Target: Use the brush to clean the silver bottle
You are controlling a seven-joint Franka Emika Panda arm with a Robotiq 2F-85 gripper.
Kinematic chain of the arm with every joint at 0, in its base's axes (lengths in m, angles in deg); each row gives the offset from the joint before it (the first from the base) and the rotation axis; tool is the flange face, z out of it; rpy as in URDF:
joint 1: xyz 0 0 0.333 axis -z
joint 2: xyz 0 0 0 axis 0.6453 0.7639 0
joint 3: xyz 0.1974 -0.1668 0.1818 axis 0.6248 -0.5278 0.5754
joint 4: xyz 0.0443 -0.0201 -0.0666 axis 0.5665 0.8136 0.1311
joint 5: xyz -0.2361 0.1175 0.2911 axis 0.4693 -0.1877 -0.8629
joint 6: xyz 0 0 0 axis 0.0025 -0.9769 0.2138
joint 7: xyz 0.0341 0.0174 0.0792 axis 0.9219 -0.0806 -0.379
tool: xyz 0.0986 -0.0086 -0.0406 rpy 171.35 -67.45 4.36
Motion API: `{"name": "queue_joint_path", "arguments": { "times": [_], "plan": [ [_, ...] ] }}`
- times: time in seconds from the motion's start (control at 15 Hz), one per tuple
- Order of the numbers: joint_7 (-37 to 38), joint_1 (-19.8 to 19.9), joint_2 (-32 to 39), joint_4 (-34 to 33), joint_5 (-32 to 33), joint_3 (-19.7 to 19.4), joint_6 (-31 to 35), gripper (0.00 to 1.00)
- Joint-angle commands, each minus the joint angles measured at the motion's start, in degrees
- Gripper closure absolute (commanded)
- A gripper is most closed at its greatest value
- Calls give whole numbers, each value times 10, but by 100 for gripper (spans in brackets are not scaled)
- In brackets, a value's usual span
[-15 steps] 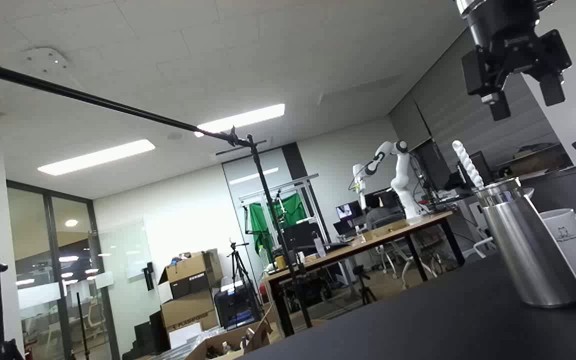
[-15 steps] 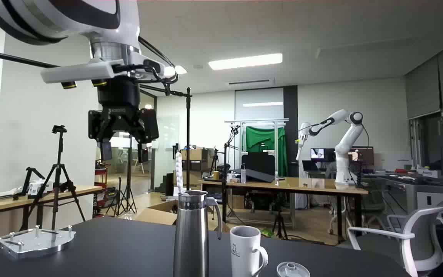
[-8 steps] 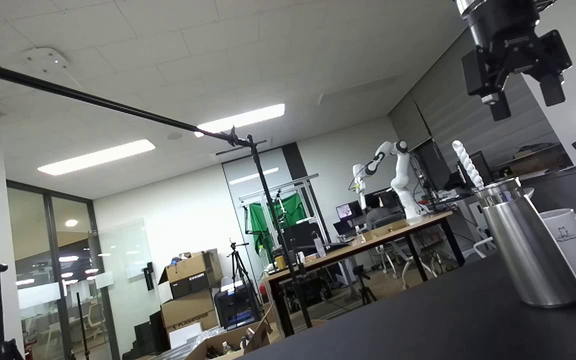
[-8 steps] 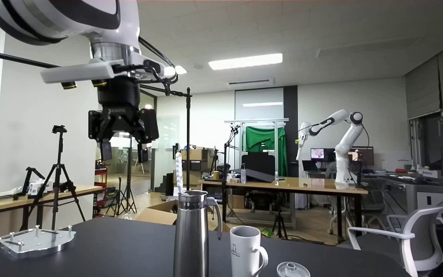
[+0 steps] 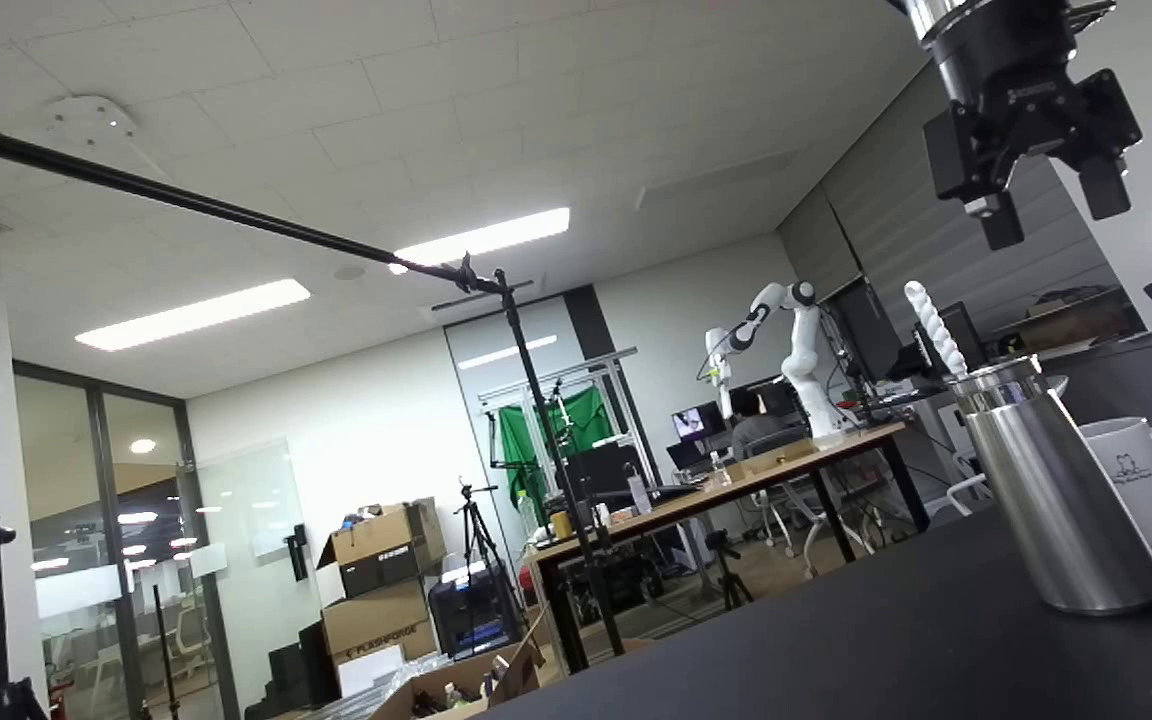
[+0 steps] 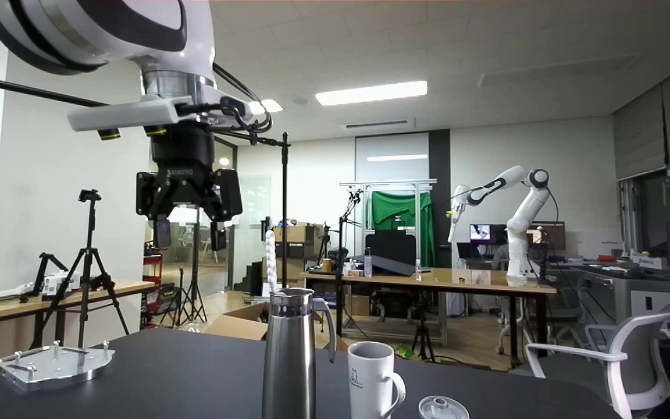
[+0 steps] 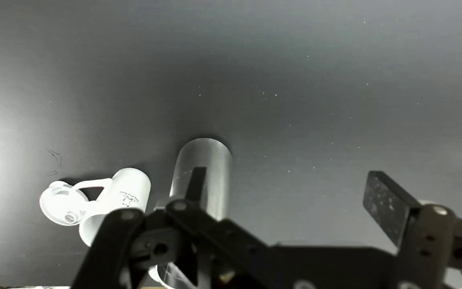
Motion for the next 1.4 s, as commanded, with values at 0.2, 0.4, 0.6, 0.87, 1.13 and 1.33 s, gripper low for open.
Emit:
{"name": "queue_joint_path", "arguments": {
  "times": [0.2, 0.4, 0.6, 0.87, 1.13, 1.33],
  "plan": [
    [10, 5, 229, -170, 9, 8, -21, 0],
    [48, 11, 301, -265, 43, 24, -78, 0],
    [91, 8, 343, -360, 101, 31, -164, 0],
    [100, 3, 377, -464, 125, 34, -269, 0],
    [89, 7, 395, -488, 108, 31, -259, 0],
    [89, 8, 395, -460, 98, 30, -224, 0]
  ]
}}
